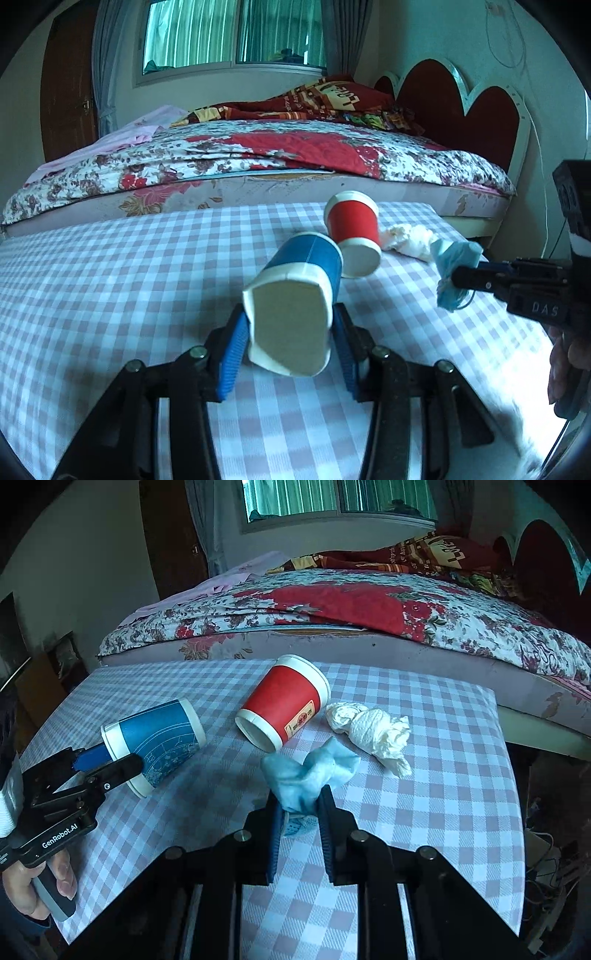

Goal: Collect trash
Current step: 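Grasp the blue paper cup with the left tool while the right tool grasps the light blue cloth, then carry blue cup and light blue cloth over the black bin and open both tools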

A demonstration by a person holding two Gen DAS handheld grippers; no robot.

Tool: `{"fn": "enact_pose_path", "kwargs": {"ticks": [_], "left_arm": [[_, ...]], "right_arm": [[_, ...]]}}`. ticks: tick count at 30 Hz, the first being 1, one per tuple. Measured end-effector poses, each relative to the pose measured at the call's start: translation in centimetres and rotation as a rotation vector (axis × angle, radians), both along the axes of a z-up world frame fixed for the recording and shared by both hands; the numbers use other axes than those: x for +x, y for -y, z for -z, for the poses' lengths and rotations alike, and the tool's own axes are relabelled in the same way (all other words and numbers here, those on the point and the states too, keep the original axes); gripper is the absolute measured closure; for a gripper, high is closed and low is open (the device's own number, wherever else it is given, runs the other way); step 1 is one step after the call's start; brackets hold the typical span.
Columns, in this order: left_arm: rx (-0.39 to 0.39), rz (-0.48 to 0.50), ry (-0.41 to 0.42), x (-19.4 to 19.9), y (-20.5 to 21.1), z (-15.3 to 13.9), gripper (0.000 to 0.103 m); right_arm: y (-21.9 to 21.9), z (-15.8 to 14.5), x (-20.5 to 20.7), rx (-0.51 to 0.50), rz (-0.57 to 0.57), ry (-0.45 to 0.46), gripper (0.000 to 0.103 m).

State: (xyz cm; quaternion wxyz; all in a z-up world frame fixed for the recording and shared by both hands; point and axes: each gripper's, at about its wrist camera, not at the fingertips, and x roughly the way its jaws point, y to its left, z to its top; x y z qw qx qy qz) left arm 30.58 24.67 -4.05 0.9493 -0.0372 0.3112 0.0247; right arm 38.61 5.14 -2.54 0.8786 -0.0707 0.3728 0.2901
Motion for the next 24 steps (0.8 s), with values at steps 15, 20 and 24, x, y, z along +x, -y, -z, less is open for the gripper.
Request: {"fn": "enact_pose_path", "kwargs": {"ticks": [15,20,24], "left_arm": [[0.068,0.098,0.085,-9.1,8.0,-6.5,0.057],[0.083,0.136,0.124,-12.0,11.2,-8.8,0.057],[0.082,0.184,0.144,-13.4,14.3,-9.6,0.057]], "right_arm": [[10.1,-6.9,-11.5,0.068,0.124,0.095,0.083],[13.4,-9.1,-15.8,0.078,0.159,0.148,0.083],[16.5,-10.3,-18.7,0.08,0.195,0.187,0.083]]}}
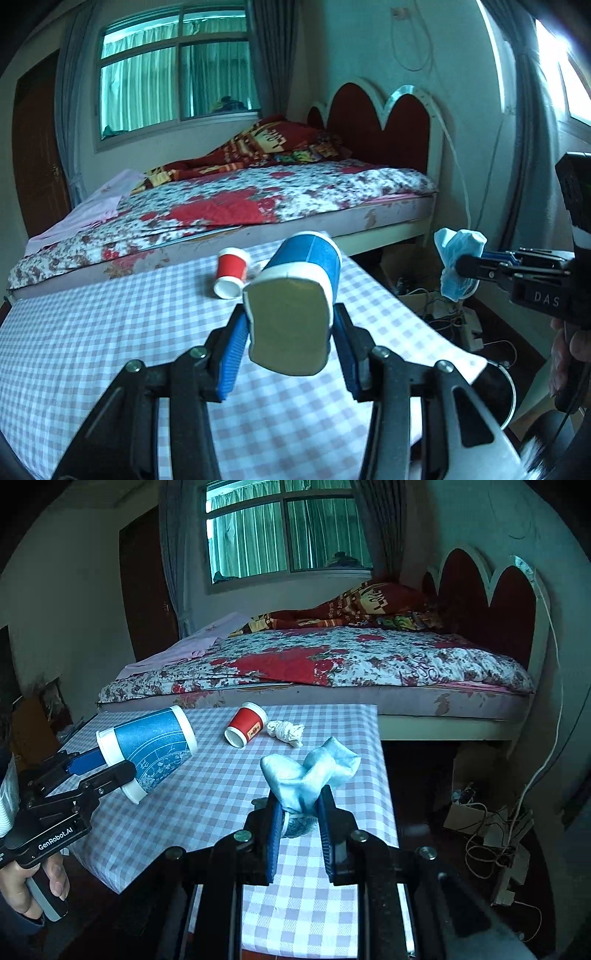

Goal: Collect trash
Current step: 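Carry blue cup and light blue cloth over the black bin and open both tools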

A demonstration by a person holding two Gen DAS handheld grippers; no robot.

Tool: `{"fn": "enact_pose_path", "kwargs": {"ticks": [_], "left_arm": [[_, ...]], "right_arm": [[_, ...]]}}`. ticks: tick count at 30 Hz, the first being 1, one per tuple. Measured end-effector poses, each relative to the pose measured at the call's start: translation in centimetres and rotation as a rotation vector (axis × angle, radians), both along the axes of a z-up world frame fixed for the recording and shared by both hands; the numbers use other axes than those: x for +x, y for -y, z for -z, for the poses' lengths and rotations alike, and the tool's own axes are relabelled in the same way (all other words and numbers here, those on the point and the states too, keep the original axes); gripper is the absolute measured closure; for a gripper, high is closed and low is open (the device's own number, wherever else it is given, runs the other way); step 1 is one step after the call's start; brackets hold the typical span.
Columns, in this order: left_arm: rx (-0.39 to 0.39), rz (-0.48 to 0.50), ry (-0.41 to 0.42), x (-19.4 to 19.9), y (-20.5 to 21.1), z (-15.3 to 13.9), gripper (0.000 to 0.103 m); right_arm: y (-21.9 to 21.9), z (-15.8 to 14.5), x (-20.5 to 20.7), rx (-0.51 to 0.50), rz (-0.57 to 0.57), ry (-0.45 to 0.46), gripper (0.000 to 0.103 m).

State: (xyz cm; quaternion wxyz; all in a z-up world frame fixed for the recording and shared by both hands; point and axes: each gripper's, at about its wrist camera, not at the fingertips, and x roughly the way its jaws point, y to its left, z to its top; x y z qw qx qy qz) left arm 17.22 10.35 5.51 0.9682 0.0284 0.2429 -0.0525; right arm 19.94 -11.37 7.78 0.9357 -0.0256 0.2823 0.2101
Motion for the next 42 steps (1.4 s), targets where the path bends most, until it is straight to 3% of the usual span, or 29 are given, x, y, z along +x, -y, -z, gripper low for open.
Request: {"fn": "enact_pose_path", "kwargs": {"ticks": [7,15,34,42], "left_arm": [[-0.024,0.102,0.022,-1.4,5.9,-0.1,0.057],[-0.024,0.224,0.02,-1.9,11.6,1.4,0.057],[-0.056,0.442,-0.077,-3.9,22.2,6.1,0.057],[-0.061,0.498,-0.086,-5.0,25.1,8.1,0.057]], "right_arm": [[5.9,-0.2,-3.1,0.027,0.067,0.035,0.083],[11.1,1.8,-5.2,0.03,0.141,0.052,0.083],[21.5,7.3,-9.1,0.012,0.329,-0.046,0.083],[24.2,9.8,-10.1,0.011,0.355,-0.092,0.083]]}}
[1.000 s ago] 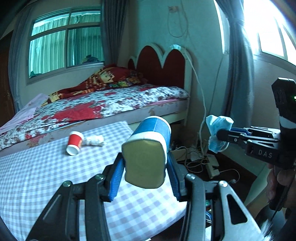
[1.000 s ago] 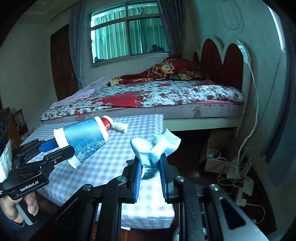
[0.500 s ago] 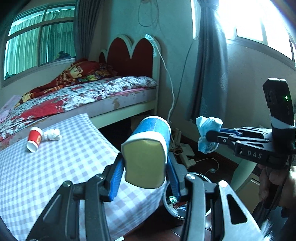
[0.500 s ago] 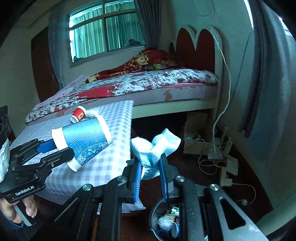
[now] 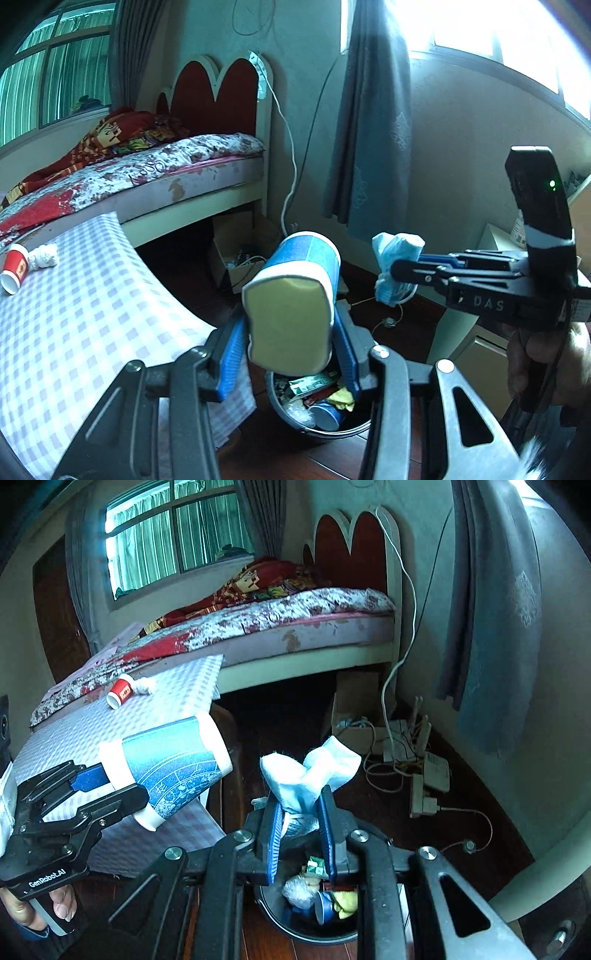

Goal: Collect trash
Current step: 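Carry blue cup and light blue cloth over the black bin and open both tools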

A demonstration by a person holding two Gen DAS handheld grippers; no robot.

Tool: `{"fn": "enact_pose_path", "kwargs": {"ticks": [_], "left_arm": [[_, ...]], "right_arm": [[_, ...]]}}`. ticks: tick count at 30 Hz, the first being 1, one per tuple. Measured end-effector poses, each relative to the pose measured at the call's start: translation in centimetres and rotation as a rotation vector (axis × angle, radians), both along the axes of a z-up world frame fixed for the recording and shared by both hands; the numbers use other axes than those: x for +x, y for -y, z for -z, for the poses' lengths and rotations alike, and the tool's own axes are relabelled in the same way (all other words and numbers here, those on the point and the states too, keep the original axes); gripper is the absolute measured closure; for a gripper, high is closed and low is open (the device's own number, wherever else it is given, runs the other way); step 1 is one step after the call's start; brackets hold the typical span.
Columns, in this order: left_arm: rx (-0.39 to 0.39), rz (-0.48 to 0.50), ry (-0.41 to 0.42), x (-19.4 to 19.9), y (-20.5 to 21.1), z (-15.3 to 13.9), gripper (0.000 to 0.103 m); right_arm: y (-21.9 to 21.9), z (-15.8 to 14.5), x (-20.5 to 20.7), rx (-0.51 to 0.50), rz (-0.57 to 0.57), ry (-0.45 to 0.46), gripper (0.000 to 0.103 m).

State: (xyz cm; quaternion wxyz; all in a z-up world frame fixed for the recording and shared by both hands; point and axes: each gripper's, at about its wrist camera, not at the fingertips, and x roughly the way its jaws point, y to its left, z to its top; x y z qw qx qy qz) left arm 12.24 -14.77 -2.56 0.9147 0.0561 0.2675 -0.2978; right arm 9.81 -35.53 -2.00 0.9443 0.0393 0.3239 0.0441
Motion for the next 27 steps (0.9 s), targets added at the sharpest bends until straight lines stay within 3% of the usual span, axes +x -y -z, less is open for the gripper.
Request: {"fn": "enact_pose_path", "kwargs": {"ticks": [13,27], "left_arm": [[0.043,0.042,-0.088,0.2,3.2,4.3,0.057],[0.089,0.037,-0.223,3.2,4.9,9.6,0.057]], "right_arm": [[2.7,6.3,0.1,0.004,0.017,-0.129,0.083],[3.8,12.3,2.6,-0.002,-0.017,-0.263,0.083]]}}
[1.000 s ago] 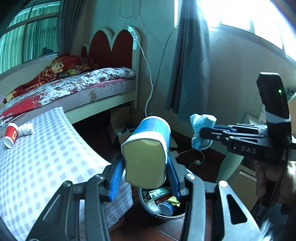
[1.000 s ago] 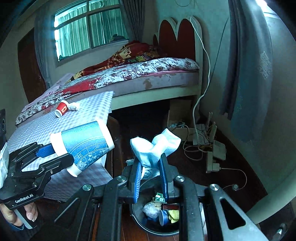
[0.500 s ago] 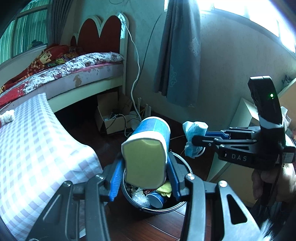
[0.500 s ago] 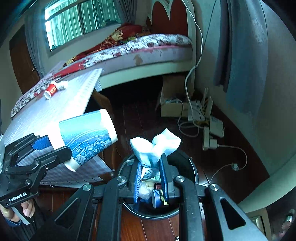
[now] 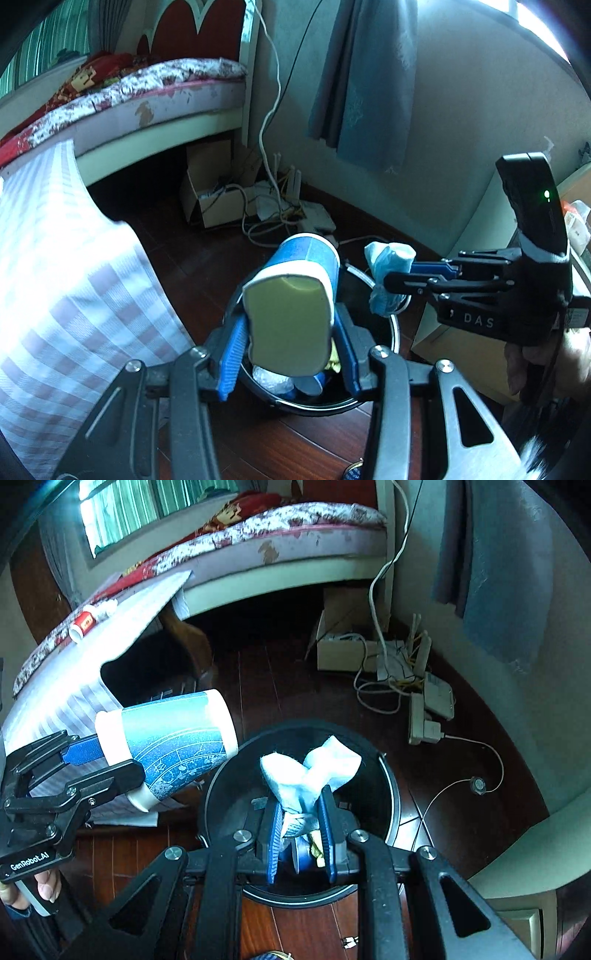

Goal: Collect trash
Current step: 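Carry blue cup and light blue cloth over the black bin and open both tools, then move both tools back over the table toward the red cup and white cloth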

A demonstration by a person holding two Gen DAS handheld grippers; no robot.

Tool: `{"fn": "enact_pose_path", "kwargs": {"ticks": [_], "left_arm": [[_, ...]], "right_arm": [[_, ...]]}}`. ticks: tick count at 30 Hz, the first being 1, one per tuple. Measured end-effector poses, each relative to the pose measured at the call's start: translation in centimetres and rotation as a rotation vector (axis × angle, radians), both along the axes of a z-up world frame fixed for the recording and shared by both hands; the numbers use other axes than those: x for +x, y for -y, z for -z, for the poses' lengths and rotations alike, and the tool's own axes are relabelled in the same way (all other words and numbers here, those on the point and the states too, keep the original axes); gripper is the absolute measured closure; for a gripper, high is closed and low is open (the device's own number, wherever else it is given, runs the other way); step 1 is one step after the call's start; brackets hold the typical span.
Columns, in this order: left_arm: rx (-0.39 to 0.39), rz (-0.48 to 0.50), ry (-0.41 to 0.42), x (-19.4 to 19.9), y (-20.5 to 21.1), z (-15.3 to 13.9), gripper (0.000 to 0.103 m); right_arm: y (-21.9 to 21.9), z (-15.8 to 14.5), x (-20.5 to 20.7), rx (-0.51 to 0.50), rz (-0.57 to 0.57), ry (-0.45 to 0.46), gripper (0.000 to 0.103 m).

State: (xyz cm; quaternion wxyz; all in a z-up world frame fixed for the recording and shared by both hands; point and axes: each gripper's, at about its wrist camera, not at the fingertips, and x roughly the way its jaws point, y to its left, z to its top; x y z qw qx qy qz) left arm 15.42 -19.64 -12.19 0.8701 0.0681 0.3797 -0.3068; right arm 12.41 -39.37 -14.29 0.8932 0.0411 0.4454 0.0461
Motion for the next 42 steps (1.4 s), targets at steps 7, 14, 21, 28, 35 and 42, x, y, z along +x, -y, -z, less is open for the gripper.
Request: {"fn": "enact_pose_path", "kwargs": {"ticks": [7,14,21,28,35,42], "left_arm": [[0.016,0.001,-0.068,1.2,0.5,2.1,0.056],[0.007,-0.072,-0.079,1.6,0.1,4.1,0.001],[0.071,-0.154,-0.066,1.2,-0.9,5.3,0.001],[0.073,-0.17,-0.047,1.0,-1.7,4.8,0.001],[0.076,-0.18,-0.029,0.0,-2.8,3.8,0.001],[0.078,-0.192,-0.006,-0.7,-2.9,2.0,0.001]], "right_arm": [[-0.6,1.9,1.6,-0.024,-0.029,-0.05,0.083],[0.1,6.2,3.1,-0.164,0.034,-0.189,0.001],[1.1,6.9,2.2,-0.195,0.059,-0.168,0.001],[0.2,5.2,1.5,-0.205,0.051,-0.11,0.001],[-1.0,3.8,0.8,-0.213,0.031,-0.08,0.001],[-1.8,2.0,-0.4,-0.203,0.033,-0.039,0.001]]}}
